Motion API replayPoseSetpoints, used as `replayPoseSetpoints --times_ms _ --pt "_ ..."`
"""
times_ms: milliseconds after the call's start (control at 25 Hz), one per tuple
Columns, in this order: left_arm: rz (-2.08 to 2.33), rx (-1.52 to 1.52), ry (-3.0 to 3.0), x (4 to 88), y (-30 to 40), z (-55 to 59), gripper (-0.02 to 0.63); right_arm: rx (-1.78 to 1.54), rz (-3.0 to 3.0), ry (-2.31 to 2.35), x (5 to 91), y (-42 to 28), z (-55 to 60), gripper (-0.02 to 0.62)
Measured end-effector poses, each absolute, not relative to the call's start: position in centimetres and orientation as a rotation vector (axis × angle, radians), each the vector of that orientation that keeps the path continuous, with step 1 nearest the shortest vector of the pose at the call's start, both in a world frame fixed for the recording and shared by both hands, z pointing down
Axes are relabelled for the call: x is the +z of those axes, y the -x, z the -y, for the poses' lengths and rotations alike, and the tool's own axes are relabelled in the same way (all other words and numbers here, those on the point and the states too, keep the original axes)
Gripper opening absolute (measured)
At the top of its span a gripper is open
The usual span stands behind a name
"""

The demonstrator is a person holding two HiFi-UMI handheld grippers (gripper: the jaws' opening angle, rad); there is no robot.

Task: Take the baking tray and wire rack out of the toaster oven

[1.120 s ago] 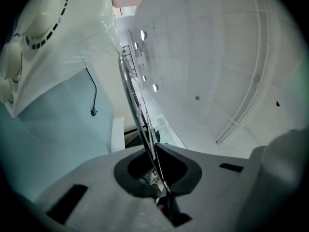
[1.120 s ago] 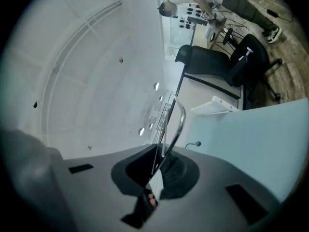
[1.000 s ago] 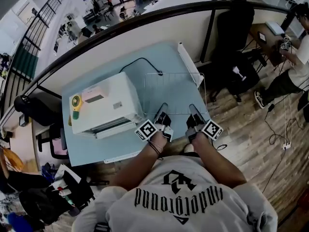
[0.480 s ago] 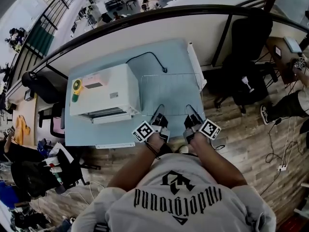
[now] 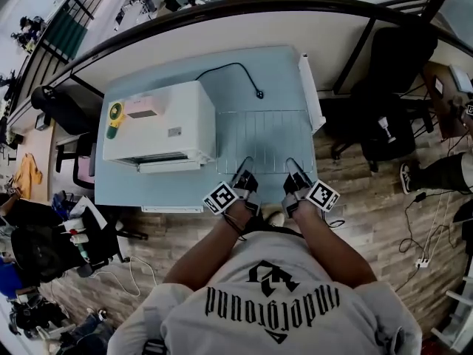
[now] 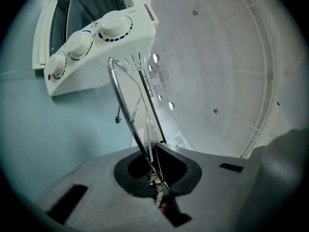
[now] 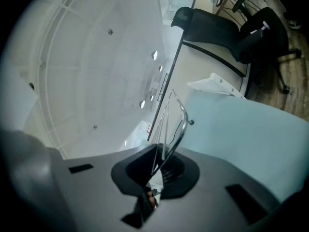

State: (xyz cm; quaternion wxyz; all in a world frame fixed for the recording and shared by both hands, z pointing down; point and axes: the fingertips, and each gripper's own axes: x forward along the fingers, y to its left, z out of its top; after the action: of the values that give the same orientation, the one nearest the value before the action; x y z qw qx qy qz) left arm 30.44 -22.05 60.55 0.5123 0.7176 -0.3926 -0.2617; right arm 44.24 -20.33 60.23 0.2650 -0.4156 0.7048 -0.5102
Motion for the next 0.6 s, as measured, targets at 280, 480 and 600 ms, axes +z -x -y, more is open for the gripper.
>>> replayPoseSetpoints --times_ms 280,480,600 --pt "0.975 -0.557 -1.654 64.5 -30.4 21.9 0.005 -1.493 -1.888 1.154 64.1 -44.2 20.5 0.003" --pt "0.991 -0.503 -1.604 67.2 -30.1 21.8 0.005 -1.552 -1.883 1.172 66.2 -43.9 20.6 0.003" --pt "0.997 -0.489 -1.576 68.5 -29.7 21.7 0.005 -1.581 -1.885 1.178 67.3 -43.4 20.7 0.003"
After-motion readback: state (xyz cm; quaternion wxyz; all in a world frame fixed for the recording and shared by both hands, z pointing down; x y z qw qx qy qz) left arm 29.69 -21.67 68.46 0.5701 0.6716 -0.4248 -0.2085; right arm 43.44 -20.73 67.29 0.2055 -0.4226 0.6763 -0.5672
